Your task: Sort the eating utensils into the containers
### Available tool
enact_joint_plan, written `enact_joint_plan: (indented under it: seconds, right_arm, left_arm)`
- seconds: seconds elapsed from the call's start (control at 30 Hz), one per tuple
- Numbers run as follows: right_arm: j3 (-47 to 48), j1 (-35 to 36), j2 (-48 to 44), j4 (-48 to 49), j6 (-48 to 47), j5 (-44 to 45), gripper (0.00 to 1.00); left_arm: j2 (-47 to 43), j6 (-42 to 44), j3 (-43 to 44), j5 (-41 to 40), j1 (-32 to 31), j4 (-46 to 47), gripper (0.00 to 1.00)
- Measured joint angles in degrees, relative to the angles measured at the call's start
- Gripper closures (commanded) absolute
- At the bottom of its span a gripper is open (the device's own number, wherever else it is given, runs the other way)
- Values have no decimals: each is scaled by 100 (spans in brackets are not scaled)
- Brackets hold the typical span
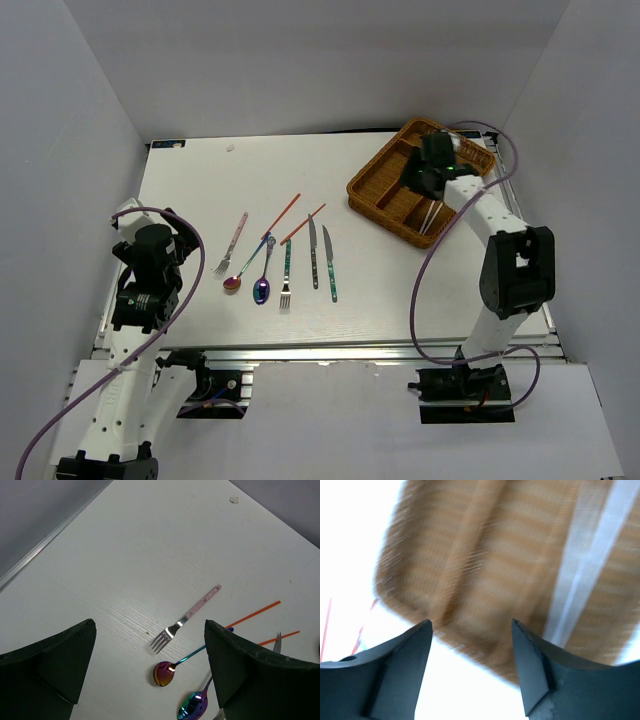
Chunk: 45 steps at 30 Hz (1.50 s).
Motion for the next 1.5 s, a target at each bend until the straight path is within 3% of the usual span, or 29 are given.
enact_joint_plan:
  seconds: [0.27, 0.43, 0.53, 0.67, 0.9, 1.1, 1.2, 1.5]
  right_arm:
    - [133, 2404, -22, -74, -175, 634, 26]
    - [179, 3117, 192, -240, -57, 1005, 21]
    - [94, 3322, 256, -306, 118, 1130, 11]
    - [-699, 3405, -197, -181, 297, 1130, 11]
    - [-1996, 3305, -1681, -210, 339, 1071, 11]
    - [-2872, 3178, -2787, -179, 302, 863, 11]
    - [-3187, 3156, -3191, -201, 293, 708, 11]
    - [-3377, 3152, -3742, -223, 232, 446, 11]
  left_arm:
    - [0, 0, 0, 0, 0, 0, 2]
    - [59, 50, -2, 105, 0, 17, 2]
    - [354, 168, -7, 540, 0, 221, 5]
    - [1746, 323, 413, 1207, -173, 356, 6]
    - [5480, 938, 2732, 2135, -1047, 444, 9]
    - [7849, 1731, 5001, 2771, -1207, 273, 28]
    - [8474, 2013, 5475, 2865, -1207, 332, 28]
    - [9068, 2356, 5442, 3506, -1248, 807, 31]
